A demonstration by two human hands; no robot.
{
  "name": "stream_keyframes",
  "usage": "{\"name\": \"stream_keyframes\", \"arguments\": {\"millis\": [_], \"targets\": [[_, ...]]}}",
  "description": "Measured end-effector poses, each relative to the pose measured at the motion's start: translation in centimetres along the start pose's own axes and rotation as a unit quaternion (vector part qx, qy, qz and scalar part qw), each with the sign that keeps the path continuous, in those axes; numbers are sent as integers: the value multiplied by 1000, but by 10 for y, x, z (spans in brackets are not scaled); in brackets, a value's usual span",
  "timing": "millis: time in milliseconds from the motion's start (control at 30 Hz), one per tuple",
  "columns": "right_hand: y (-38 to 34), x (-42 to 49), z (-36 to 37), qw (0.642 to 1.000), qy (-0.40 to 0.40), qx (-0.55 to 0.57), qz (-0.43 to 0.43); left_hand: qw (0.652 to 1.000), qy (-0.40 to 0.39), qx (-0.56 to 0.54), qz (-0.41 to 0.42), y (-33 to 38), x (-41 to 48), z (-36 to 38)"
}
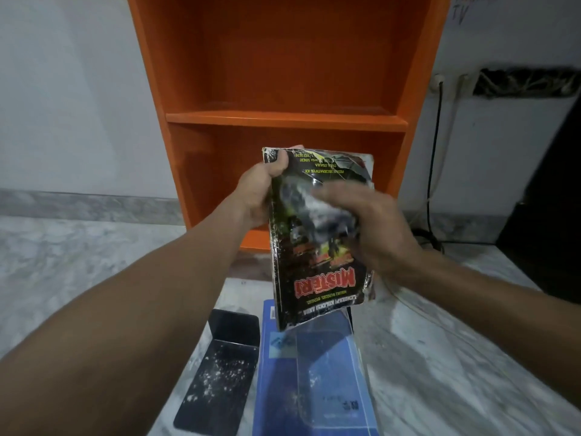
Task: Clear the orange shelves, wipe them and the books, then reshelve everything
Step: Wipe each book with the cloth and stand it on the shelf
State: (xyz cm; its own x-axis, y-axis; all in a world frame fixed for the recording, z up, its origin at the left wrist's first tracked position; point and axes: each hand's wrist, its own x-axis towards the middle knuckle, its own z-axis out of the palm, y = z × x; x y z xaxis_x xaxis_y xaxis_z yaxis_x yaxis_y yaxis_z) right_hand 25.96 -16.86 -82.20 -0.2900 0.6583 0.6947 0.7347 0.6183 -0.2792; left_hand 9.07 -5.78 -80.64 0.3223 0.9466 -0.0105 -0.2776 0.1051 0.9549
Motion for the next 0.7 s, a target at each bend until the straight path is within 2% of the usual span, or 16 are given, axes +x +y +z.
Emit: {"name": "stream_keyframes", "arguments": {"millis": [67, 133, 167, 267, 367, 433, 500, 567, 633, 700], "targets": [[-2, 31, 0, 998, 54, -7, 21, 1000, -17, -13, -22, 1, -2, 10], [-6, 32, 13, 998, 34, -19, 41, 998, -47, -28, -16, 2, -3, 19], [-7, 19, 23, 998, 5, -51, 27, 998, -61, -35, 1, 2, -3, 21], [-2, -48, 50, 978, -115, -128, -116, 996, -48, -68, 39, 5, -2, 13], [0, -96, 52, 920, -277, -122, -249, 996, -46, -73, 27, 6, -1, -1], [2, -96, 42, 918, -309, -92, -230, 997, -39, -60, 25, 3, 0, -8], [8, -77, 32, 953, -244, -65, -169, 998, -32, -58, 20, 0, 0, -8], [11, -40, 18, 986, -125, -37, -107, 998, -34, -57, 11, -3, 1, -6], [9, 3, 7, 998, 4, -45, -46, 998, -47, -48, -7, -3, -1, -2], [5, 24, 10, 994, 63, -85, 3, 997, -65, -35, -19, -2, -3, 6]]}}
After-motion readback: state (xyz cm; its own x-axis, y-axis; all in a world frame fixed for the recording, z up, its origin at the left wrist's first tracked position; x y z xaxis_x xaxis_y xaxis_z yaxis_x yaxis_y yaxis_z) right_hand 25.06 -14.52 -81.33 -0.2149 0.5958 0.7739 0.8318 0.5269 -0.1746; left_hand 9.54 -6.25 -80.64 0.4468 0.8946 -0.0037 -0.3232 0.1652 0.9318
